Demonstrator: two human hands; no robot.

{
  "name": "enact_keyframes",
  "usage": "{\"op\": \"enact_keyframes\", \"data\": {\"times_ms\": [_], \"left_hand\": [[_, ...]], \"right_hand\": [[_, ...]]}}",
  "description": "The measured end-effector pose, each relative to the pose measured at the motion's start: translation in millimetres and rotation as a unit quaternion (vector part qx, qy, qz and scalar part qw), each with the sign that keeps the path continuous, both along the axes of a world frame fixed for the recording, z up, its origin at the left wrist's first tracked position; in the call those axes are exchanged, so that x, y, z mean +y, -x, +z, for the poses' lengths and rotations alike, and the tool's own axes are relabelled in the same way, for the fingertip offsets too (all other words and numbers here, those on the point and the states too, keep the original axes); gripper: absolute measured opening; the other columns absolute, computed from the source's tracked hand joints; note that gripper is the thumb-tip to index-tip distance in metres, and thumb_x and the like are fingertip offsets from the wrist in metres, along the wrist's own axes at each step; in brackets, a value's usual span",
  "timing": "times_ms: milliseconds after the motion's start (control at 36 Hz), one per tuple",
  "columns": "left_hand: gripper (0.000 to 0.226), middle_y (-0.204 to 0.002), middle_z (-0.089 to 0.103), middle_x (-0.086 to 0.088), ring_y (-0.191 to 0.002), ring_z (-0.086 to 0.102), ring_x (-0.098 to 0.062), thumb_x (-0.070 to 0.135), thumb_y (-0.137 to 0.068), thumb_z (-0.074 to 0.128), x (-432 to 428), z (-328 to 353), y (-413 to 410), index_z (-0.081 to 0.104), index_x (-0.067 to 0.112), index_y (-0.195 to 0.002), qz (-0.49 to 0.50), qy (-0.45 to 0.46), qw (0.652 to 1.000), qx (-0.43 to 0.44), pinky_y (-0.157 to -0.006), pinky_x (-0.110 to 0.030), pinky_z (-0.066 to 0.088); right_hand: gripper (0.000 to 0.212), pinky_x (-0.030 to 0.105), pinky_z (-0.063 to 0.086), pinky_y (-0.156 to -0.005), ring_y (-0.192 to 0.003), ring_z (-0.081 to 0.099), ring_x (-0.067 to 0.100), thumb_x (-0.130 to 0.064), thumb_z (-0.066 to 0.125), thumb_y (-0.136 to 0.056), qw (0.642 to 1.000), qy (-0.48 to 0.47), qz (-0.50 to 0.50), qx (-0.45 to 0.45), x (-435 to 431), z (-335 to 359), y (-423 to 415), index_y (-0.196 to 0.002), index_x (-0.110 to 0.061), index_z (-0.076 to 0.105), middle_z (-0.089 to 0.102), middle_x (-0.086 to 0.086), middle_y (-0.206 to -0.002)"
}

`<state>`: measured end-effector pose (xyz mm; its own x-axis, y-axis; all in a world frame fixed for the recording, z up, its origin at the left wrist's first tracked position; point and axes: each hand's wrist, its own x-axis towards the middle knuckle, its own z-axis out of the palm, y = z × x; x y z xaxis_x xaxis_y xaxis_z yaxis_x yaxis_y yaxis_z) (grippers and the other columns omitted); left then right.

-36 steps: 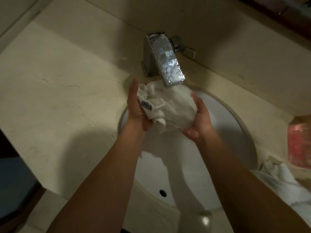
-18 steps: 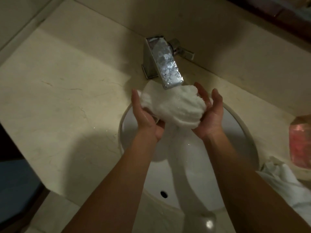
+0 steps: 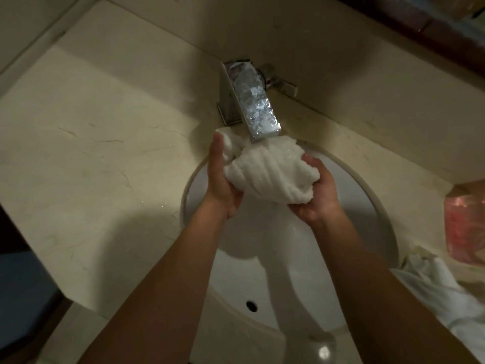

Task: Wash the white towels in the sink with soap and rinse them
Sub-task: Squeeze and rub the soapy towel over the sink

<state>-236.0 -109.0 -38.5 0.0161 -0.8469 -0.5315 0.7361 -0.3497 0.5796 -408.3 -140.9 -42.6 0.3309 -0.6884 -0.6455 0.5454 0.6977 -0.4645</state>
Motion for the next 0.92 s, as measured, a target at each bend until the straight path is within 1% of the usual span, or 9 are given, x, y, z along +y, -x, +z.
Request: {"op": "enact_keyframes", "data": {"times_ms": [139, 222, 361, 528, 639, 722, 806, 861, 917], "left_hand": [[0.090, -0.129, 0.075, -0.010, -0.122, 0.071, -0.033, 0.087, -0.093, 0.028, -2.3, 0.3, -1.8, 0.067, 0.020, -0.139, 0.021, -0.082, 0.996, -0.013, -0.110, -0.059, 0.050], [0.097, -0.132, 0.073, -0.017, -0.123, 0.070, -0.038, 0.087, -0.091, 0.034, -4.5, -0.6, -3.9, 0.068, 0.011, -0.139, 0.052, -0.088, 0.995, 0.012, -0.113, -0.063, 0.047], [0.089, -0.126, 0.074, -0.021, -0.117, 0.073, -0.037, 0.079, -0.086, 0.059, -6.6, -0.4, 6.3, 0.068, 0.005, -0.136, 0.064, -0.090, 0.994, -0.018, -0.112, -0.058, 0.051], [0.073, -0.106, 0.073, -0.025, -0.102, 0.071, -0.040, 0.066, -0.069, 0.077, -12.0, -12.9, 10.6, 0.074, 0.002, -0.103, 0.131, -0.048, 0.989, -0.052, -0.102, -0.054, 0.054], [0.084, -0.125, 0.069, -0.035, -0.120, 0.066, -0.048, 0.061, -0.066, 0.084, -18.9, -13.1, 16.6, 0.073, -0.005, -0.116, 0.148, -0.018, 0.989, -0.024, -0.115, -0.060, 0.047], [0.093, -0.133, 0.065, -0.035, -0.129, 0.061, -0.050, 0.061, -0.061, 0.092, -26.5, -16.3, 21.5, 0.071, -0.004, -0.125, 0.142, -0.005, 0.990, -0.006, -0.117, -0.068, 0.040], [0.103, -0.134, 0.061, -0.040, -0.129, 0.057, -0.057, 0.063, -0.054, 0.095, -29.3, -17.6, 23.8, 0.070, -0.004, -0.129, 0.119, 0.014, 0.993, -0.005, -0.114, -0.069, 0.042], [0.094, -0.130, 0.064, -0.039, -0.126, 0.060, -0.056, 0.057, -0.057, 0.096, -28.3, -16.4, 21.5, 0.073, -0.004, -0.125, 0.111, 0.007, 0.994, -0.021, -0.113, -0.067, 0.045], [0.060, -0.113, 0.073, -0.031, -0.112, 0.069, -0.046, 0.052, -0.073, 0.086, -26.5, -13.4, 15.0, 0.081, 0.003, -0.107, 0.121, -0.009, 0.992, -0.045, -0.109, -0.063, 0.049]], "right_hand": [[0.040, 0.039, 0.063, -0.079, -0.099, 0.075, 0.028, -0.026, 0.066, -0.088, 0.998, 0.033, -0.010, 0.047, -8.3, -1.6, 11.8, -0.124, -0.009, 0.071, 0.077, 0.012, -0.110], [0.040, 0.039, 0.063, -0.079, -0.095, 0.076, 0.030, -0.024, 0.070, -0.086, 0.997, 0.040, -0.032, 0.049, -4.8, 0.4, 13.0, -0.122, -0.005, 0.071, 0.076, 0.016, -0.107], [0.046, 0.043, 0.061, -0.093, -0.113, 0.073, 0.035, -0.034, 0.058, -0.102, 0.997, 0.017, -0.075, 0.019, 4.0, 0.6, 2.7, -0.137, -0.005, 0.067, 0.073, 0.018, -0.124], [0.071, 0.054, 0.050, -0.112, -0.134, 0.060, 0.041, -0.034, 0.078, -0.088, 0.996, 0.028, -0.069, 0.044, 1.7, -6.0, -9.1, -0.150, -0.006, 0.055, 0.058, 0.023, -0.150], [0.052, 0.045, 0.057, -0.102, -0.118, 0.071, 0.035, -0.040, 0.066, -0.093, 0.997, 0.029, -0.057, 0.039, -2.0, -4.1, -7.0, -0.130, -0.004, 0.071, 0.071, 0.022, -0.131], [0.069, 0.049, 0.045, -0.118, -0.134, 0.062, 0.038, -0.046, 0.065, -0.093, 0.997, 0.027, -0.066, 0.031, -6.4, -3.9, 1.6, -0.146, -0.001, 0.060, 0.062, 0.024, -0.145], [0.071, 0.050, 0.049, -0.115, -0.133, 0.062, 0.039, -0.046, 0.061, -0.095, 0.998, 0.020, -0.062, 0.022, -9.9, -2.0, 7.8, -0.149, -0.001, 0.056, 0.062, 0.025, -0.144], [0.062, 0.050, 0.053, -0.109, -0.127, 0.066, 0.039, -0.043, 0.059, -0.096, 0.998, 0.023, -0.050, 0.014, -10.1, -1.3, 8.0, -0.143, -0.002, 0.062, 0.066, 0.024, -0.137], [0.045, 0.047, 0.058, -0.100, -0.116, 0.072, 0.036, -0.040, 0.055, -0.101, 0.999, 0.025, -0.045, 0.014, -9.8, -1.5, 1.8, -0.122, -0.006, 0.075, 0.073, 0.021, -0.123]]}}
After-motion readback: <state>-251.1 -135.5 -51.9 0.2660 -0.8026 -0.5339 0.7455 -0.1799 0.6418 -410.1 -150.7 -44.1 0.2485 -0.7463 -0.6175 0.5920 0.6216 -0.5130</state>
